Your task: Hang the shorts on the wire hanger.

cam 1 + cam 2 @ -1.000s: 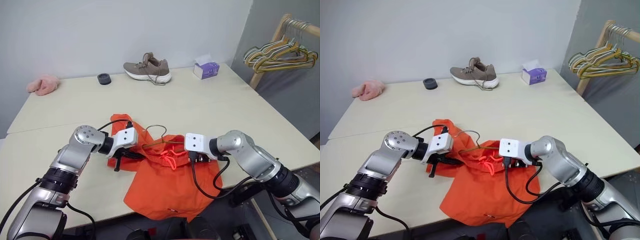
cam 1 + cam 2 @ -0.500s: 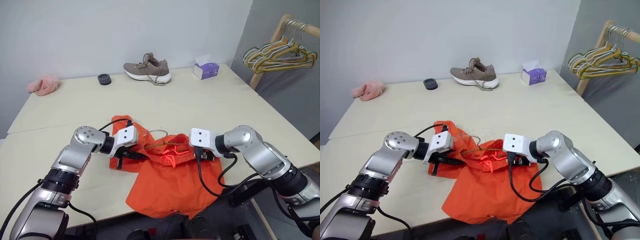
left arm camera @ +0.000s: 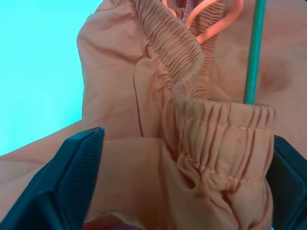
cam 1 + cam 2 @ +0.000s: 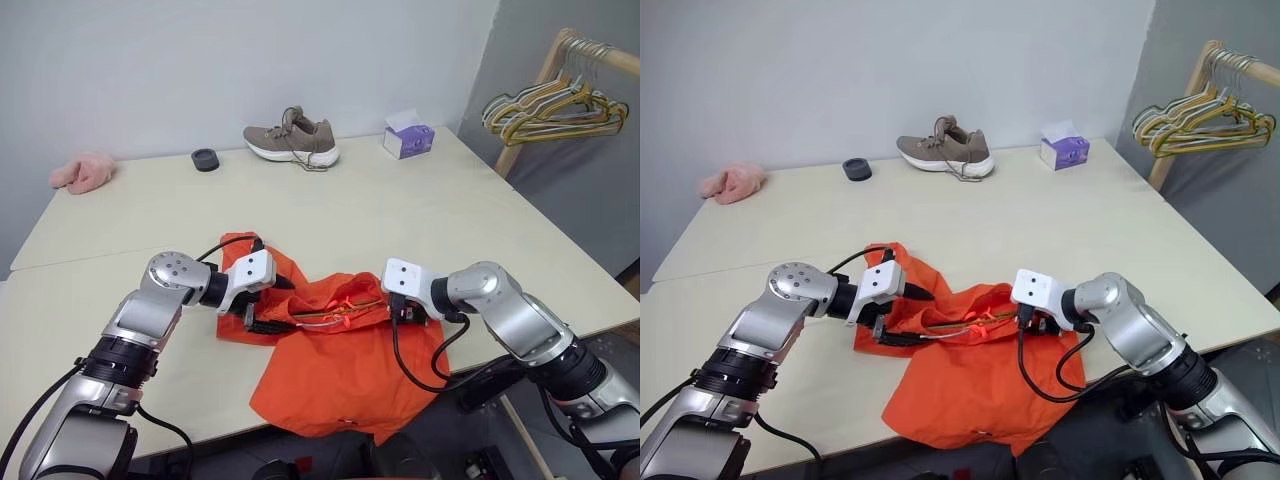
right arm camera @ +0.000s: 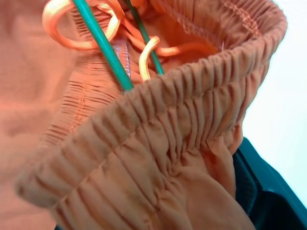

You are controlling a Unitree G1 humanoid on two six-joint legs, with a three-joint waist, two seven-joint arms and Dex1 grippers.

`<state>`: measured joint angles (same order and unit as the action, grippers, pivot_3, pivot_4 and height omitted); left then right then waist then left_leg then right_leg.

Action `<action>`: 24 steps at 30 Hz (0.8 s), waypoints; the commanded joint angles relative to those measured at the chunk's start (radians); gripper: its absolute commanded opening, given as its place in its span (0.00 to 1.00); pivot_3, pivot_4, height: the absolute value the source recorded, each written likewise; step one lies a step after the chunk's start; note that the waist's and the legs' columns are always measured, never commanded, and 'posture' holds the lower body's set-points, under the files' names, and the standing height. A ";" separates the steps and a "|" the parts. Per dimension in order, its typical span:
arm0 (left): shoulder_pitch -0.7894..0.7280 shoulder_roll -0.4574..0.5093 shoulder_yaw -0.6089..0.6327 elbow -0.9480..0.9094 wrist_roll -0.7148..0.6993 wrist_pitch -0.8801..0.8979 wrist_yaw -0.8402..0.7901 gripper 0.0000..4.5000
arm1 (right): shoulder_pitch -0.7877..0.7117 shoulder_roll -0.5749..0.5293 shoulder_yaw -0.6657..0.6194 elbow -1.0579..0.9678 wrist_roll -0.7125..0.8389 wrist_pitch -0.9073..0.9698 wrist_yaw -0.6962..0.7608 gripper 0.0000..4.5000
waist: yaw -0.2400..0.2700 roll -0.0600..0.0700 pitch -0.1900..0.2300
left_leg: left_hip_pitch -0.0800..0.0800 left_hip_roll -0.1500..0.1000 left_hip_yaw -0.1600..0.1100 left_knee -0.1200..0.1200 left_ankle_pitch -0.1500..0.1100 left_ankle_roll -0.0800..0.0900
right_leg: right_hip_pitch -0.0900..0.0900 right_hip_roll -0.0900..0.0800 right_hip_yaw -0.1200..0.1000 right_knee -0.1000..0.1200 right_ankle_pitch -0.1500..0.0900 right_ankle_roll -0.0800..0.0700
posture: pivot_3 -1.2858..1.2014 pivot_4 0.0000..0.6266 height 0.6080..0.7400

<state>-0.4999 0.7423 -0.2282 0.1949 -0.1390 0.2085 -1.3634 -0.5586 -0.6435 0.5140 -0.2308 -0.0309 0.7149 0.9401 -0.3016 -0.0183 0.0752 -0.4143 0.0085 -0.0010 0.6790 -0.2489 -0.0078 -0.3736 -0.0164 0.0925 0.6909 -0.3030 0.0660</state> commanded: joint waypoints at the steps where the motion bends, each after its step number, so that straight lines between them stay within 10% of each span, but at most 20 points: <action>1: -0.001 0.010 0.027 -0.015 -0.011 -0.017 0.007 1.00 | 0.005 0.003 0.000 0.015 -0.027 -0.058 -0.012 0.50 | -0.001 0.000 0.000 | 0.000 0.000 0.000 0.000 0.000 0.000 | 0.000 0.000 0.000 0.000 0.000 0.000 | 0.40 0.03 1.00; 24: 0.029 0.150 0.055 0.022 -0.038 -0.074 -0.143 1.00 | 0.066 0.052 -0.092 0.046 0.019 -0.082 -0.035 0.50 | -0.005 0.000 0.000 | 0.000 0.000 0.000 0.000 0.000 0.000 | 0.000 0.000 -0.001 0.001 0.000 0.000 | 0.40 0.04 1.00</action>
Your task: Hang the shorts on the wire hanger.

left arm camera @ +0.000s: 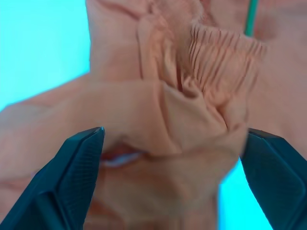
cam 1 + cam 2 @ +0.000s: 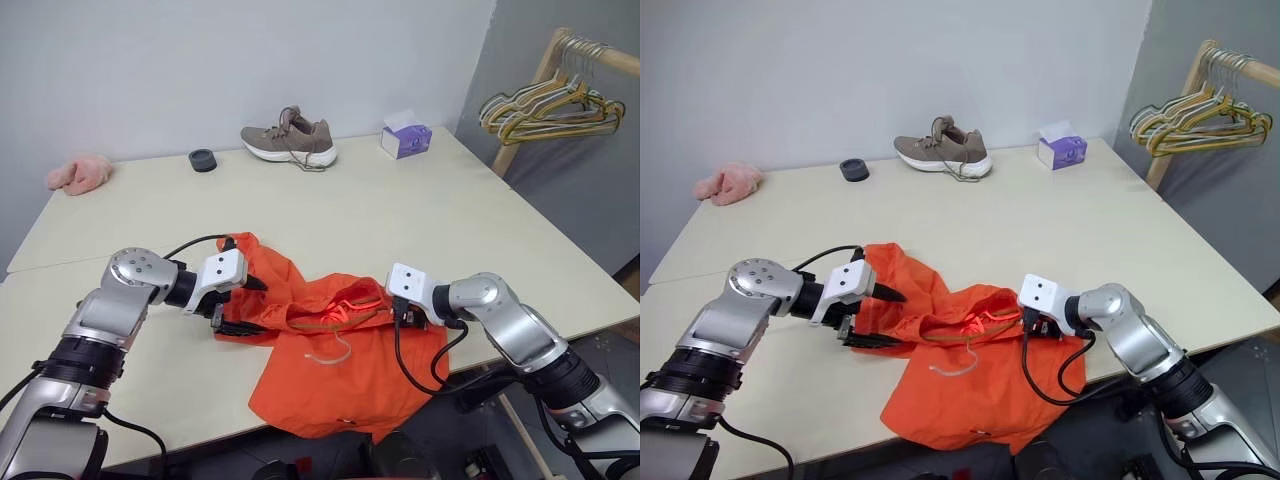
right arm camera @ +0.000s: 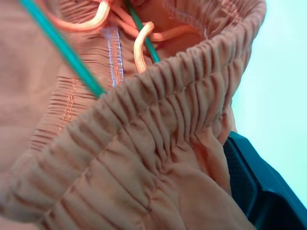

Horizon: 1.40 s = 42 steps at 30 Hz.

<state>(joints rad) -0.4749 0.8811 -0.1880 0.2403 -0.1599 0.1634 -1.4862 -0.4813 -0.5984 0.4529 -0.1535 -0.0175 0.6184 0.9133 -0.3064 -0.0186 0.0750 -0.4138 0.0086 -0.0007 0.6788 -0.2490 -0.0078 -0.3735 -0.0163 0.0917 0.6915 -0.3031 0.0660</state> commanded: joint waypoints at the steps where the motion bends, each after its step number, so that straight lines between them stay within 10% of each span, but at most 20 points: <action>1: 0.006 0.008 0.014 -0.022 -0.011 -0.040 -0.017 1.00 | -0.013 0.009 -0.031 -0.031 0.005 0.018 -0.013 0.50 | 0.000 0.000 0.000 | 0.000 0.000 0.000 0.000 0.000 0.000 | 0.000 0.000 0.000 0.000 0.000 0.000 | 0.40 0.04 1.00; 7: -0.008 -0.008 0.049 -0.006 -0.012 -0.045 0.036 1.00 | -0.018 0.034 -0.052 -0.037 0.033 0.091 -0.023 0.50 | 0.000 0.000 0.000 | 0.000 0.000 0.000 0.000 0.000 0.000 | 0.000 0.000 0.001 0.000 0.000 0.000 | 0.40 0.05 1.00; 14: 0.015 0.011 0.072 -0.002 -0.016 -0.037 0.059 1.00 | -0.010 0.058 -0.077 -0.062 0.072 0.168 -0.037 0.96 | 0.000 0.000 0.000 | 0.000 0.000 0.000 0.000 0.000 0.000 | 0.000 0.000 0.001 0.000 0.000 0.000 | 0.40 0.05 1.00; 18: 0.026 0.021 0.082 -0.003 -0.018 -0.034 0.059 1.00 | -0.014 0.045 -0.055 -0.051 0.046 0.131 -0.051 0.98 | 0.000 0.000 0.000 | 0.000 0.000 0.000 0.000 0.000 0.000 | 0.000 0.000 0.001 0.000 0.000 0.000 | 0.40 0.05 1.00; 27: 0.039 0.026 0.091 -0.010 -0.013 -0.042 0.061 1.00 | 0.002 0.025 -0.021 -0.064 0.033 0.079 -0.035 0.45 | 0.000 0.000 0.000 | 0.000 0.000 0.000 0.000 0.000 0.000 | 0.000 0.000 0.000 0.000 0.000 0.000 | 0.41 0.05 1.00; 42: -0.032 0.052 0.120 0.088 -0.006 -0.098 0.063 1.00 | 0.008 0.010 -0.119 -0.171 0.185 0.258 -0.005 0.45 | 0.002 0.000 0.000 | 0.000 0.000 0.000 0.000 0.000 0.000 | 0.000 0.000 0.000 0.000 0.000 0.000 | 0.41 0.05 1.00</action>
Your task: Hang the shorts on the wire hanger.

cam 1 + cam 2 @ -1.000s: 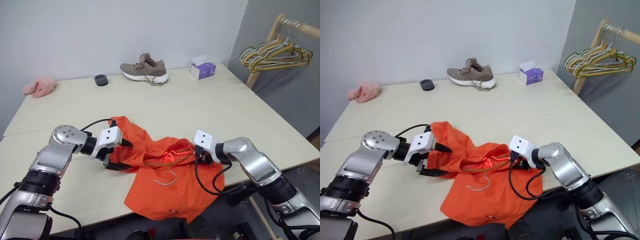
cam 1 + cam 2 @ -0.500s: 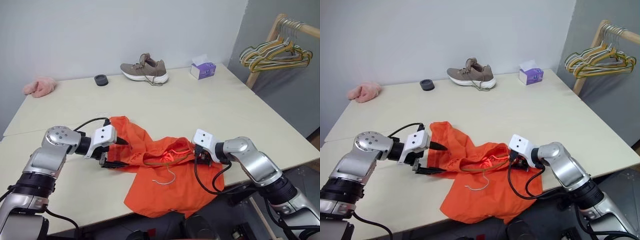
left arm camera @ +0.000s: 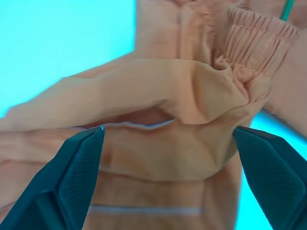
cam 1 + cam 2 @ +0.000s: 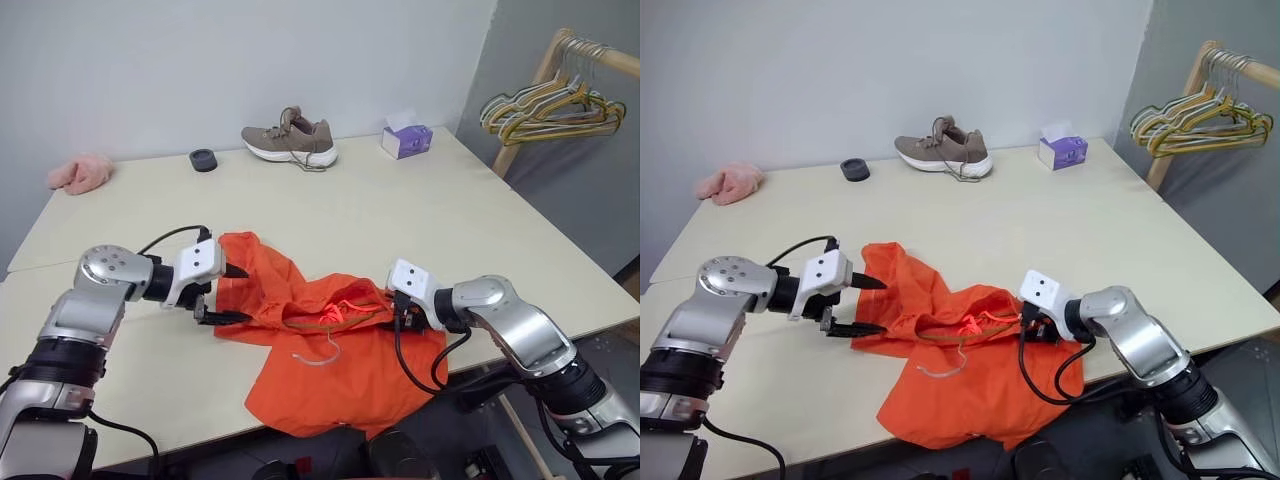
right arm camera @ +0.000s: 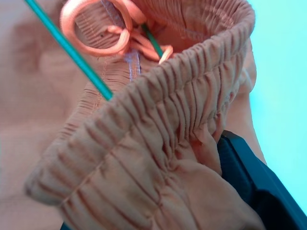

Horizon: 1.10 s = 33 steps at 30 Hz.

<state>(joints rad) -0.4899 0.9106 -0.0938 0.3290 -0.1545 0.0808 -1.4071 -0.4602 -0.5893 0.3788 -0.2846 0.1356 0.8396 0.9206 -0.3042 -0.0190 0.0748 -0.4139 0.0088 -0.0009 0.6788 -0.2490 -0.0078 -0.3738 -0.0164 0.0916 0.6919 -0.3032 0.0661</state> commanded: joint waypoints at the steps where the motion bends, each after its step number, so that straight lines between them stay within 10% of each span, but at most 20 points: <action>1: -0.013 0.025 0.025 -0.006 -0.015 -0.012 -0.024 1.00 | -0.012 0.004 -0.050 -0.042 0.041 0.051 -0.018 0.45 | 0.000 0.000 0.000 | 0.000 0.000 0.000 0.000 0.000 0.000 | 0.000 0.000 0.000 0.000 0.000 0.000 | 0.41 0.05 1.00; 10: 0.032 0.038 0.014 -0.058 -0.003 -0.029 -0.059 1.00 | -0.028 0.138 -0.201 -0.048 0.202 0.379 -0.134 0.45 | 0.000 0.000 0.000 | 0.000 0.000 0.000 0.000 0.000 0.000 | 0.000 0.000 0.001 0.000 0.000 0.000 | 0.41 0.05 1.00; 26: -0.051 -0.166 -0.110 0.006 0.084 -0.128 0.016 1.00 | -0.035 0.115 -0.169 -0.063 0.265 0.385 -0.192 0.45 | 0.000 -0.001 0.000 | 0.000 0.000 0.000 0.000 0.000 0.000 | 0.000 -0.001 0.001 0.000 0.000 0.000 | 0.40 0.05 1.00; 33: -0.047 -0.195 -0.133 0.036 0.086 -0.117 0.002 0.61 | -0.024 0.095 -0.136 -0.089 0.259 0.342 -0.192 0.45 | -0.003 -0.001 0.000 | -0.001 0.000 0.000 0.000 0.000 0.000 | 0.000 0.000 0.001 0.000 0.000 0.000 | 0.40 0.05 1.00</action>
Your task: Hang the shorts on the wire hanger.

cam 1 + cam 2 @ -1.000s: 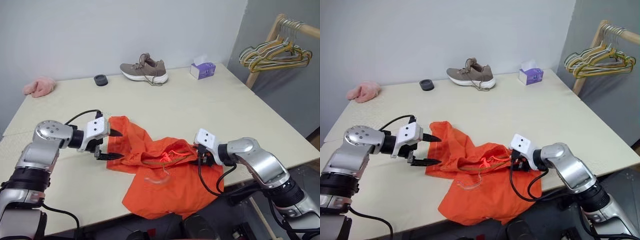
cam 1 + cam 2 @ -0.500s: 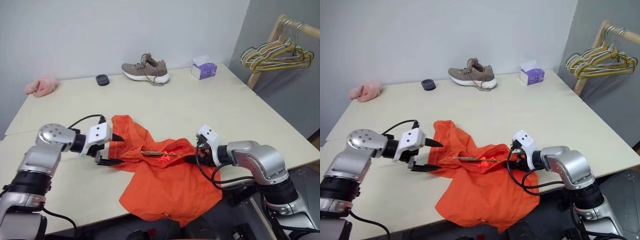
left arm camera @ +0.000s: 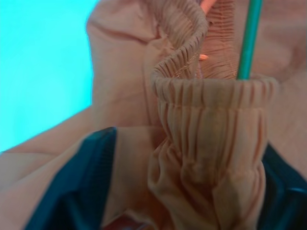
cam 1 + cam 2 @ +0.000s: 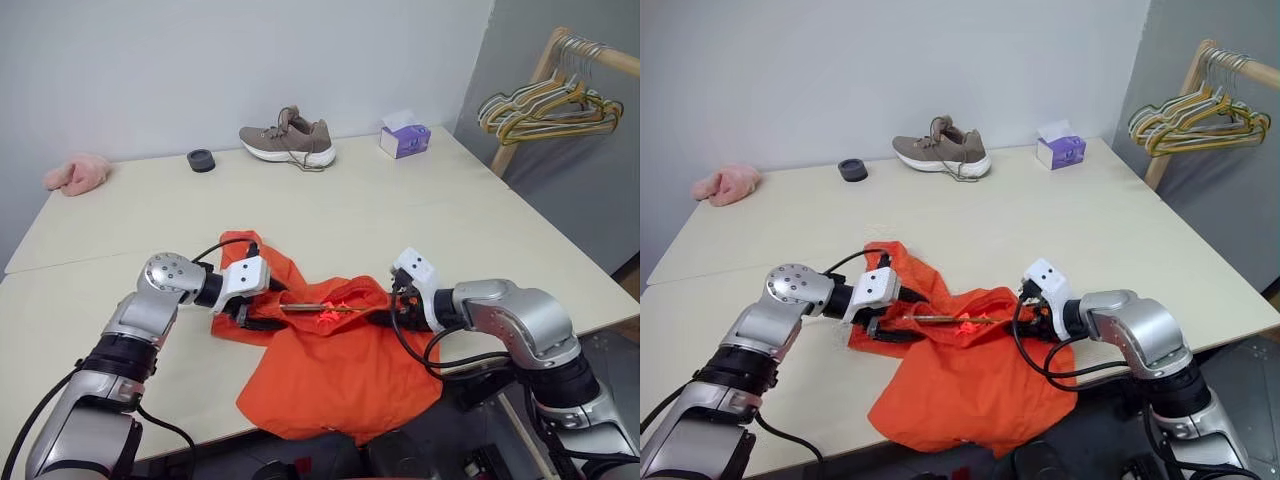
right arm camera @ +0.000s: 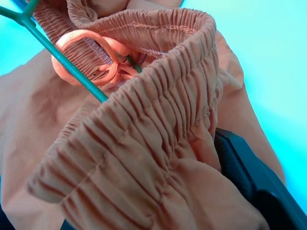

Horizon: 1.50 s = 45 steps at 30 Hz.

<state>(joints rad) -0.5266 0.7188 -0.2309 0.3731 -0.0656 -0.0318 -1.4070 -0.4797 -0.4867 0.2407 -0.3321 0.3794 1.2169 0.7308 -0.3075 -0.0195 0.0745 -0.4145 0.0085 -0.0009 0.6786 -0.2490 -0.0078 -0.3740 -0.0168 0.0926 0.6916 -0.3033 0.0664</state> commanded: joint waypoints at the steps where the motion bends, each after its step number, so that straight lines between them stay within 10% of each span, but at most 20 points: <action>1: -0.007 -0.005 0.004 -0.009 -0.004 -0.002 0.004 0.54 | -0.004 -0.010 0.005 -0.044 0.015 -0.041 -0.003 0.45 | 0.000 0.000 0.000 | 0.000 0.000 0.000 0.000 0.000 0.000 | 0.000 0.000 0.000 0.000 0.000 0.000 | 0.40 0.05 1.00; 9: -0.009 -0.009 0.014 -0.001 -0.010 0.011 0.024 0.01 | -0.003 -0.161 0.166 -0.081 -0.129 -0.348 0.071 0.45 | 0.000 0.000 0.000 | 0.000 0.000 0.000 0.000 0.000 0.000 | 0.000 0.000 0.000 -0.001 0.000 0.000 | 0.40 0.05 1.00; 11: -0.012 -0.010 0.022 -0.015 -0.031 0.045 0.017 0.01 | -0.001 -0.213 0.214 -0.084 -0.199 -0.452 0.087 0.45 | 0.000 0.000 0.000 | 0.000 0.000 0.001 0.000 0.000 0.000 | 0.000 0.000 -0.001 -0.001 0.000 0.001 | 0.40 0.05 1.00; 18: -0.047 0.005 0.034 -0.030 -0.066 0.126 -0.020 0.00 | 0.030 -0.309 0.242 -0.105 -0.272 -0.563 0.157 0.99 | 0.000 0.000 0.000 | 0.000 0.000 0.001 0.000 0.000 0.000 | 0.000 0.000 0.000 -0.001 0.000 0.001 | 0.40 0.05 1.00; 29: -0.072 0.027 -0.002 -0.005 -0.018 0.061 -0.060 0.00 | 0.044 -0.321 0.080 -0.132 -0.123 -0.279 0.184 0.99 | 0.001 0.000 0.000 | 0.000 0.000 0.000 0.000 0.000 0.000 | 0.000 0.000 0.000 -0.001 0.000 0.000 | 0.39 0.06 1.00; 45: -0.079 0.017 -0.014 -0.005 0.000 0.032 -0.069 0.00 | -0.145 -0.190 0.265 0.221 -0.209 -0.366 0.258 0.91 | -0.001 0.000 0.000 | 0.000 0.000 0.001 0.000 0.000 0.000 | 0.000 0.000 0.000 -0.001 0.000 0.000 | 0.40 0.05 1.00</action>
<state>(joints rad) -0.5911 0.7287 -0.2508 0.3890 -0.0652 0.0134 -1.4738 -0.5913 -0.6811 0.5033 -0.1082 0.1777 0.8756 0.9660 -0.3084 -0.0193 0.0747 -0.4144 0.0084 -0.0003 0.6785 -0.2490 -0.0077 -0.3738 -0.0169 0.0926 0.6904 -0.3033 0.0664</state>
